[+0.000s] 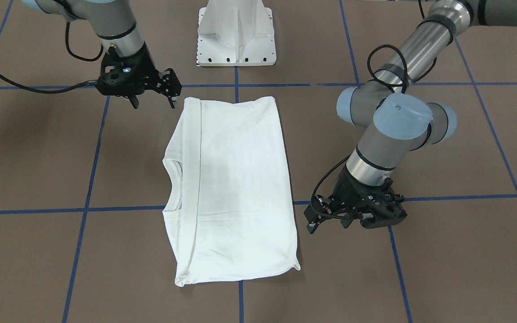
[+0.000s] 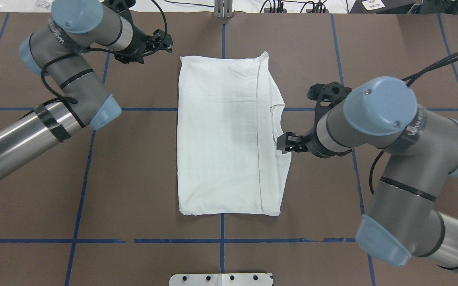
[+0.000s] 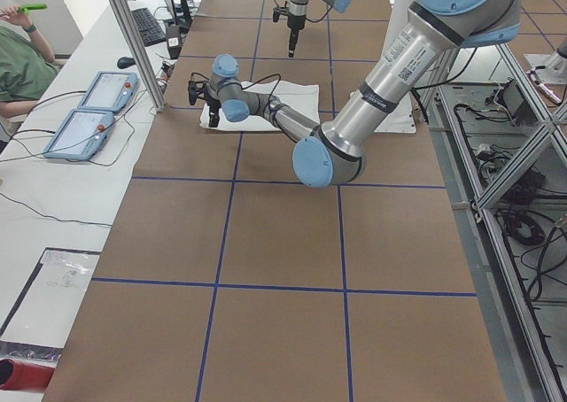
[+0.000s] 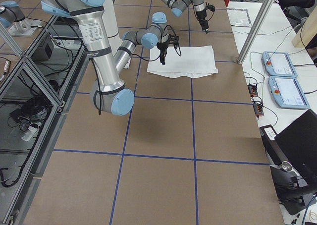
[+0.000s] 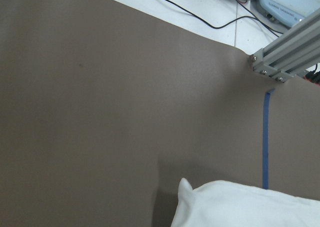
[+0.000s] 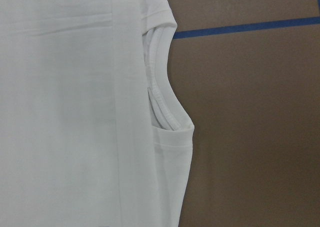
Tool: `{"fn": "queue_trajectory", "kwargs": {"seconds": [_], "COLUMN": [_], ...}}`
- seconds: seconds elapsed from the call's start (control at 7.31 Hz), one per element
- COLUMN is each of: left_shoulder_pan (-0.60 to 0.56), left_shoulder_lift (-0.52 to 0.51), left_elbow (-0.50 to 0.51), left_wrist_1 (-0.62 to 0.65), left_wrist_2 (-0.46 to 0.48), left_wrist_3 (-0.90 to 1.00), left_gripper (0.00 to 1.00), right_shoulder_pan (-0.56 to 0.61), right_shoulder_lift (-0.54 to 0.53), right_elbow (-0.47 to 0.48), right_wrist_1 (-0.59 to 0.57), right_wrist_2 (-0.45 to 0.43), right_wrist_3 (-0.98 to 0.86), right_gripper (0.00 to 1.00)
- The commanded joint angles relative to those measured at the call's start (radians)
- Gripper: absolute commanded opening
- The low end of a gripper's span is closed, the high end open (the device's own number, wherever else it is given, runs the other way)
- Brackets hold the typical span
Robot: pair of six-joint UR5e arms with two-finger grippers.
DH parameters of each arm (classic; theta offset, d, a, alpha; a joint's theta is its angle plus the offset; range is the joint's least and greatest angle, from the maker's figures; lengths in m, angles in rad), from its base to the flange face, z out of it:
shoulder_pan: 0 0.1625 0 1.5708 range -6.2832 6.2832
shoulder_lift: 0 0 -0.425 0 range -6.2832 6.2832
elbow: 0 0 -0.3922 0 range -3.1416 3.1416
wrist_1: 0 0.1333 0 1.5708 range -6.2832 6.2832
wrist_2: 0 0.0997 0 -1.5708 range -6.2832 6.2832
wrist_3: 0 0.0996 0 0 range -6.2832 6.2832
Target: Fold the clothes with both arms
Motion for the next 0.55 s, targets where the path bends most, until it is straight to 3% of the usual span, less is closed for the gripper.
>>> {"fn": "queue_trajectory", "kwargs": {"seconds": [0.0,0.41], "left_shoulder_pan": [0.002,0.009], "left_shoulder_lift": [0.102,0.142], "left_elbow": [-0.239,-0.334], "left_wrist_1": [0.169,0.198], "left_wrist_2": [-0.007,-0.053], "left_wrist_3": [0.050,0.052], "left_gripper": [1.00,1.00], "right_shoulder_pan": [-0.085,-0.166], "right_shoulder_lift": [0.122,0.180], "right_elbow": [-0.135,-0.286], "right_wrist_1": [-0.054,-0.052], "right_wrist_2": [-0.106,-0.144], "right_wrist_3": [-0.015,-0.165], "right_gripper": [1.00,1.00]}}
